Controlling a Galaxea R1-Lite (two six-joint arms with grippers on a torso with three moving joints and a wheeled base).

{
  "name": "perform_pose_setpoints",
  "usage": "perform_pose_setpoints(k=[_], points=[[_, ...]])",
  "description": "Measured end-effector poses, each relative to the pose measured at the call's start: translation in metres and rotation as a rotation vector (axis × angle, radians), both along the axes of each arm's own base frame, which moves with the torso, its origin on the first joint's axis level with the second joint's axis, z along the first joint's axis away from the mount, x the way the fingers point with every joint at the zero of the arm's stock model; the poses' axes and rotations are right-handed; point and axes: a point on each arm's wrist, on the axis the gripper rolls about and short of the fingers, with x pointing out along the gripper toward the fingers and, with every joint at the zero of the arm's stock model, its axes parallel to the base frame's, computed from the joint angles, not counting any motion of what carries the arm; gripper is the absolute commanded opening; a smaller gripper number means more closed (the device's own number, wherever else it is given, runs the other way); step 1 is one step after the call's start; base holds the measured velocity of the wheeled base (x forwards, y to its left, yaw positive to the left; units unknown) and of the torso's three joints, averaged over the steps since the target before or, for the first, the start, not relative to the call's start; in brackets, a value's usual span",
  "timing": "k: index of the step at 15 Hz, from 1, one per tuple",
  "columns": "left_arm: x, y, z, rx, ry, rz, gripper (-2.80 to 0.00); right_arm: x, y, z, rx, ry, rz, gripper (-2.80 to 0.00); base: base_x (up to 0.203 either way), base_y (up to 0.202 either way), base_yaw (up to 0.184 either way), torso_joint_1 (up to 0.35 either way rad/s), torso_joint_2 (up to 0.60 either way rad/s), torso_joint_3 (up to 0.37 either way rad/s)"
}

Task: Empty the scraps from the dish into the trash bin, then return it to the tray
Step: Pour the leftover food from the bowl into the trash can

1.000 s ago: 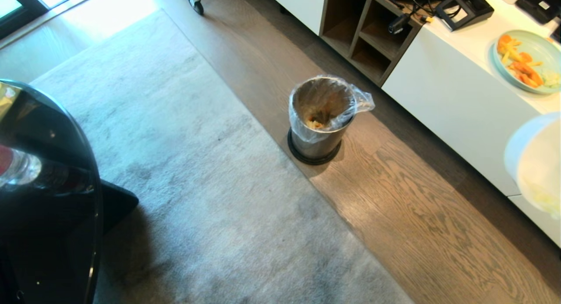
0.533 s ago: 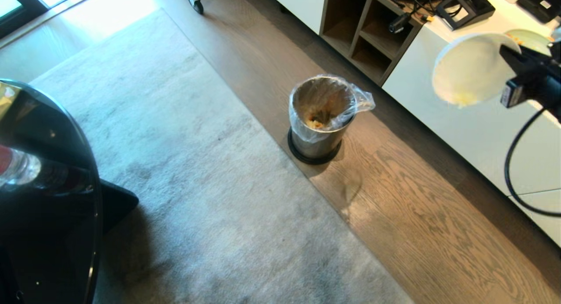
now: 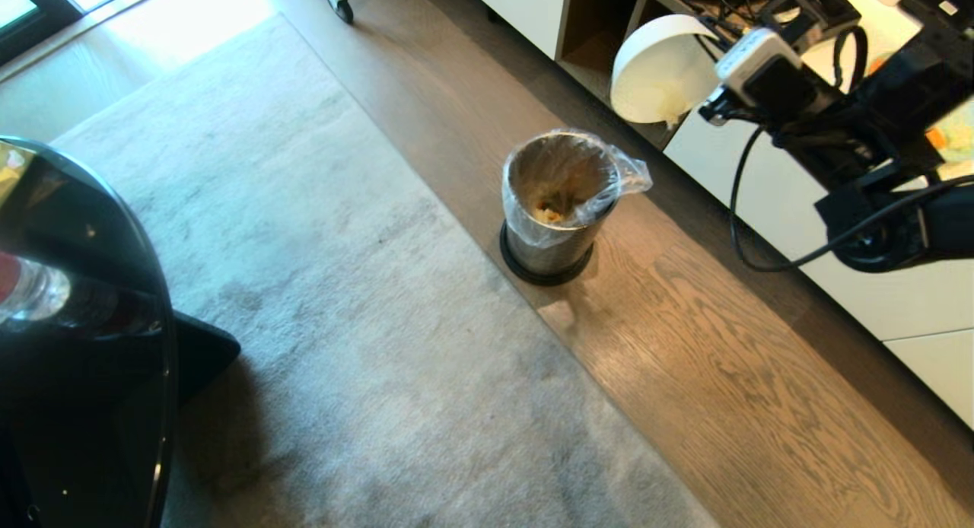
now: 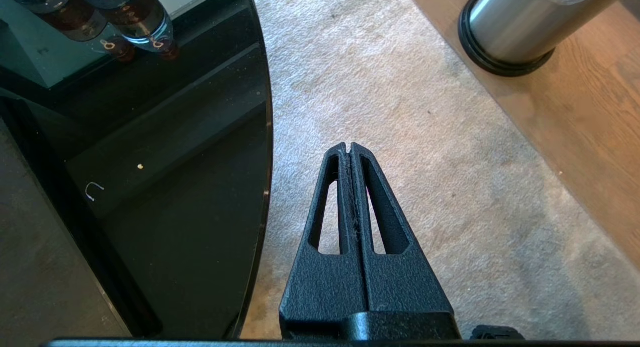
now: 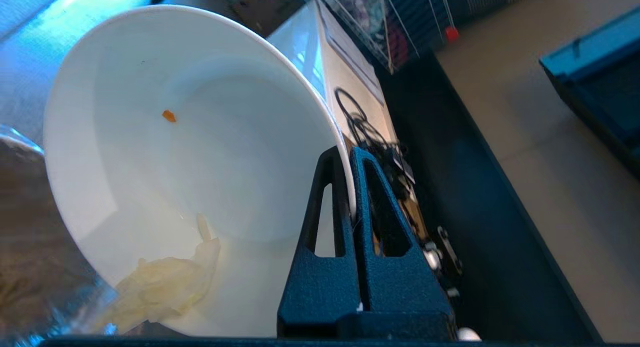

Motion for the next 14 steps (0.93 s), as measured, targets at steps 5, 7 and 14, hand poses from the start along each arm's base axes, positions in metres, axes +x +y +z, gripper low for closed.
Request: perform_pose_setpoints(k=[5,7,14], points=[[0.0,0.0,0.0,0.0,0.0,0.0,-2.8,0.01,0.045,-0.011,-0.05,-0.04,0.065,-2.8,0.0,0.0,0.0,0.0,0.0,0.0],[0.0,0.0,0.0,0.0,0.0,-0.001,-2.8,0.013,0.052,-0.001,-0.034,-0.098,0.078,-2.8,0.0,0.0,0.0,0.0,0.0,0.0],[0.0,0.0,0.0,0.0,0.0,0.0,-2.8,0.01,0.057,0.014,-0.105,-0.287,0.34,-2.8,0.0,0.0,0.0,0.0,0.0,0.0]])
